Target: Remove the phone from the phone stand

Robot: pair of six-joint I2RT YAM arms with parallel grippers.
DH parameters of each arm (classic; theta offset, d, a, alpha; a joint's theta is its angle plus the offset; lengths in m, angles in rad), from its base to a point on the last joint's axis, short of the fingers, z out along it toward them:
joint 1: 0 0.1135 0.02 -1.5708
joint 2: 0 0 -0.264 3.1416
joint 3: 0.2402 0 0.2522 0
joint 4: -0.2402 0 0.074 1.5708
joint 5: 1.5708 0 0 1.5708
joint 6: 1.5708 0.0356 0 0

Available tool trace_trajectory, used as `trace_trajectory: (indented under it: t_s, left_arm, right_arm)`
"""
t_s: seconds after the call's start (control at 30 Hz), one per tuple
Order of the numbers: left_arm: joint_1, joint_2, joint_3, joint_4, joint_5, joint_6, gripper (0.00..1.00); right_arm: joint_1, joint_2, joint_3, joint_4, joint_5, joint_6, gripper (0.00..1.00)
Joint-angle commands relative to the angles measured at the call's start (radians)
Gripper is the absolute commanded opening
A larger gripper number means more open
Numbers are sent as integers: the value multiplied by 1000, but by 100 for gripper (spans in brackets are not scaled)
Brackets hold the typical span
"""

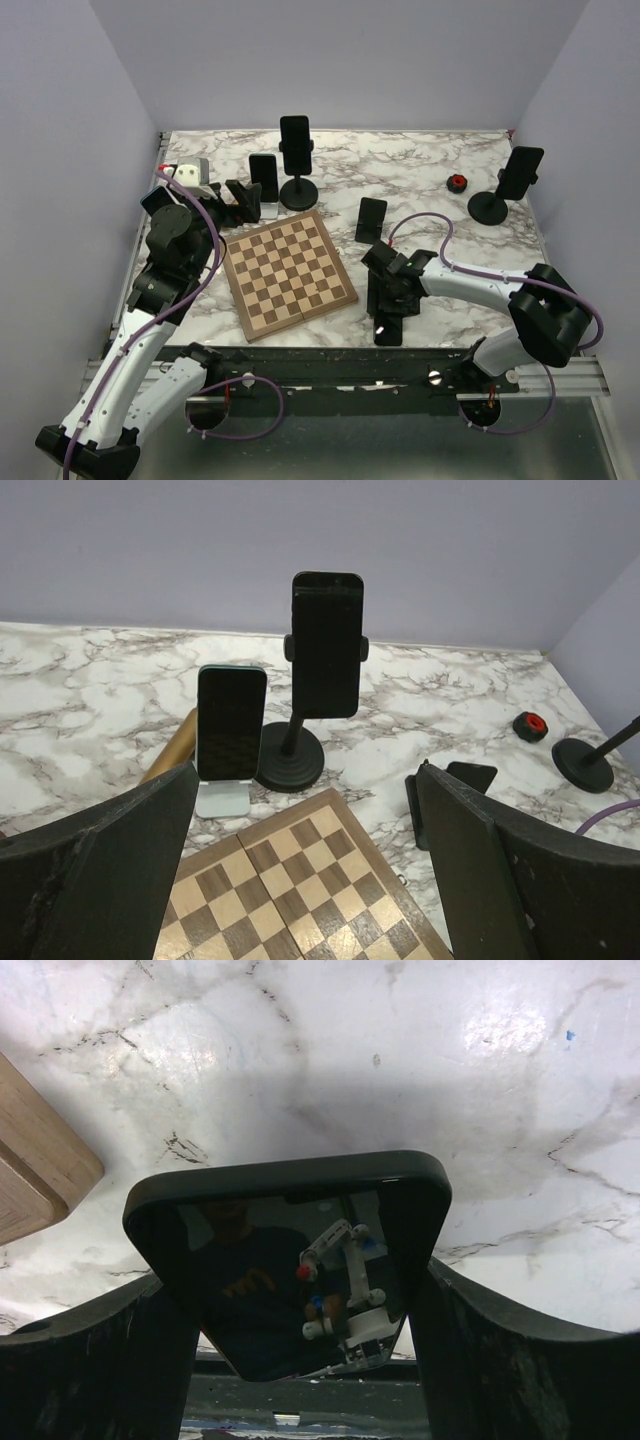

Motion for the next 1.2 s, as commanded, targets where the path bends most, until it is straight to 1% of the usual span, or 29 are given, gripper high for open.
trace_trajectory:
  t_s: [0.0, 0.07, 0.1, 0.13, 0.37, 0.7, 0.8, 0.9, 1.03, 1.17]
  left_arm:
    - [-3, 0, 26, -6, 21, -5, 98]
    - [-3, 4, 26, -6, 22, -6, 98]
    - [-3, 5, 26, -6, 21, -5, 98]
    - [-3, 6, 26, -6, 21, -5, 98]
    - [-3, 25, 24, -6, 20, -5, 98]
    - [-3, 67, 27, -12, 13, -5, 99]
    - [-3, 83, 30, -18, -12, -3, 99]
    - [-3, 116, 41, -38, -34, -2, 99]
    - [2, 217, 99, -114, -110, 18, 99]
    - [24, 290, 128, -183, -270, 0, 99]
  right_arm:
    - [9, 24, -16, 42, 64, 18, 81]
    - [10, 23, -13, 42, 63, 16, 88]
    - [10, 22, -11, 43, 63, 15, 95]
    - [11, 21, -7, 42, 64, 12, 100]
    - [17, -16, 20, 26, 86, -2, 100]
    - [30, -198, 68, 10, 198, -60, 100]
    - [30, -222, 75, 38, 191, -72, 100]
    - [30, -210, 73, 78, 155, -84, 100]
    - [30, -184, 68, 102, 140, -98, 100]
    - [30, -203, 50, 127, 128, -121, 100]
